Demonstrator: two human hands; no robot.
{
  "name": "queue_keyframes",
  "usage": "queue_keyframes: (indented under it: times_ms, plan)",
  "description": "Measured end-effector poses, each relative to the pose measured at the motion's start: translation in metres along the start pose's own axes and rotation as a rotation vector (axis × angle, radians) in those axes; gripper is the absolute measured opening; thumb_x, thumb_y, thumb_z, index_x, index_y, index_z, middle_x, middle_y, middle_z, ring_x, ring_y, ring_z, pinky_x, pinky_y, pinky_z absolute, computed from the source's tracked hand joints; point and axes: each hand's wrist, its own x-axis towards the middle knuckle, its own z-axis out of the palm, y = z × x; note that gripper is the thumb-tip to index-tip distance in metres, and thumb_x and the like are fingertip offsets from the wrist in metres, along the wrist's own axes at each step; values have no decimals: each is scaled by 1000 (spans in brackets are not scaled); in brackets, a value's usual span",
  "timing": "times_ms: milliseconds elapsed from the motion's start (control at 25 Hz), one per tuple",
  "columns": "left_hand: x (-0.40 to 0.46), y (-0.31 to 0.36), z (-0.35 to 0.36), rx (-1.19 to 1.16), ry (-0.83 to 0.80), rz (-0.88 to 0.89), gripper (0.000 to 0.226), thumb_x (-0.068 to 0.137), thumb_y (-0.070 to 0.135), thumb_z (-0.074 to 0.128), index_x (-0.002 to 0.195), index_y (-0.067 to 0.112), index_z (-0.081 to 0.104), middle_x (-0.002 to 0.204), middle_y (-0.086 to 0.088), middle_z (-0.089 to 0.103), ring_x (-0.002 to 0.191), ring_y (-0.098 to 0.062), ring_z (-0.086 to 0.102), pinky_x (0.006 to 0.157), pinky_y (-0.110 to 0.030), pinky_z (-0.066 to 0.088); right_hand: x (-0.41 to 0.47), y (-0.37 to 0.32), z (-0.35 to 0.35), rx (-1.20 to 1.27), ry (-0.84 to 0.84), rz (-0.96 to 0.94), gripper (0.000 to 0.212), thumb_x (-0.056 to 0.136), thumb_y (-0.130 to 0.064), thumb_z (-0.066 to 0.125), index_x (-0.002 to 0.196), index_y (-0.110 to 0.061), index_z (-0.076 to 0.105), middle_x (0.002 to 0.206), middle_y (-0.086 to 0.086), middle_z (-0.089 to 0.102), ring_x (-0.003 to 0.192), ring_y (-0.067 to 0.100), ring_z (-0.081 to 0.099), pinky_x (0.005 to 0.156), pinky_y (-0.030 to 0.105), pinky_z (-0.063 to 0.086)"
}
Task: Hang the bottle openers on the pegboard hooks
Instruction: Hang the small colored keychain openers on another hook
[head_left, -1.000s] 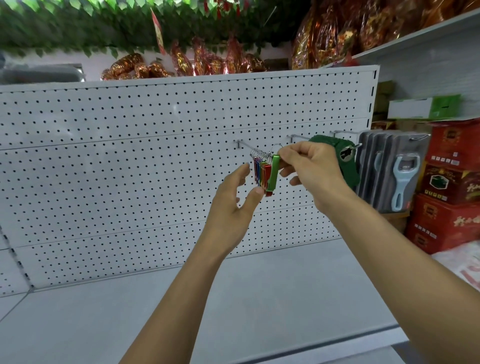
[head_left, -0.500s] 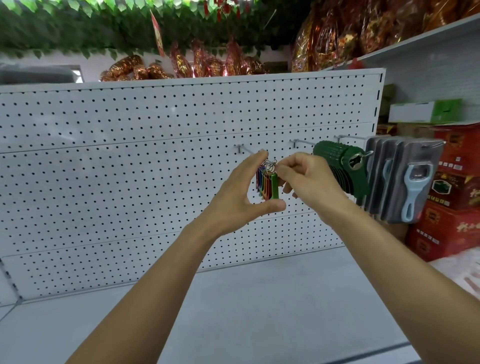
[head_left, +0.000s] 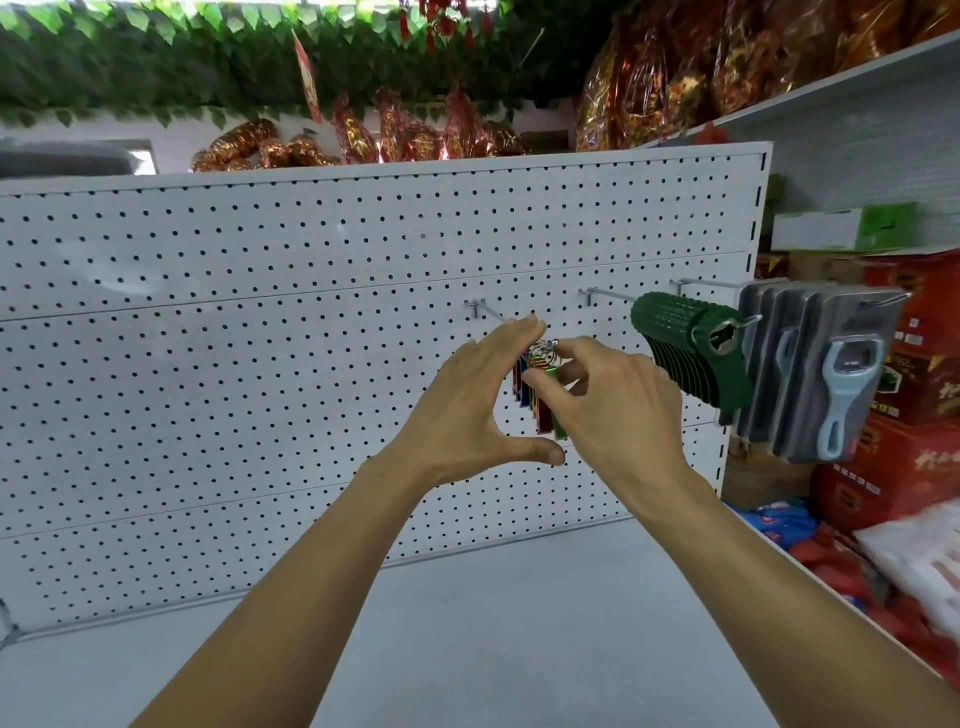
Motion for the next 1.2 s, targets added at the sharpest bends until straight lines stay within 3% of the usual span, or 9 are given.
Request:
queue_keyframes:
  times_ms: [120,280,480,720,800,960,1120,1200]
  plan:
    - [5,-7,3,21,-6,4,115,60,57,81,151,31,16,158,12,21,141,1,15,119,-34,16,5,3,8,-24,-5,-13,37,92,-51,50,113,-24,64,93,-1,74,89,27,64,77,39,47]
    - [12,-16,5,21,-16,-4,116,60,56,82,151,31,15,158,13,20,141,2,13,119,-32,14,13,5,19,-25,-25,-25,38,95,-50,45,107,-19,64,88,4,73,84,30,63,73,40,47]
    - [18,-30,8,13,-6,-9,116,60,55,82,152,28,16,158,11,22,139,1,16,119,-40,18,22,1,31,-24,-65,2,40,97,-48,43,113,-19,65,81,9,71,81,34,62,74,39,48]
    - [25,-41,11,13,8,-7,114,60,56,82,151,29,18,157,10,25,140,-4,21,117,-41,20,26,-2,35,-31,-74,38,39,97,-45,45,100,-13,68,77,12,68,77,34,60,68,35,42]
    - [25,-43,11,25,14,-1,113,61,56,81,151,28,18,157,9,25,140,-7,23,117,-43,21,25,-2,36,-85,-64,44,40,95,-48,45,99,-15,67,80,9,70,81,33,62,66,34,39]
    - [21,-39,10,24,45,34,106,67,61,73,151,28,17,159,9,20,145,-7,17,118,-46,19,15,1,32,-107,-49,38,43,92,-56,44,120,-26,58,97,-6,72,94,23,64,73,34,43]
    - [6,-22,10,-39,86,14,92,75,71,54,150,39,11,157,21,16,140,7,11,117,-27,13,-7,19,14,-13,24,-48,47,93,-56,43,131,-29,50,127,-13,57,119,9,51,81,31,39]
    - [0,-9,10,-91,123,41,82,80,69,49,149,44,11,153,27,16,139,11,9,112,-19,10,-16,34,4,29,125,-109,43,94,-51,47,129,-26,54,129,-11,54,122,8,46,81,28,38]
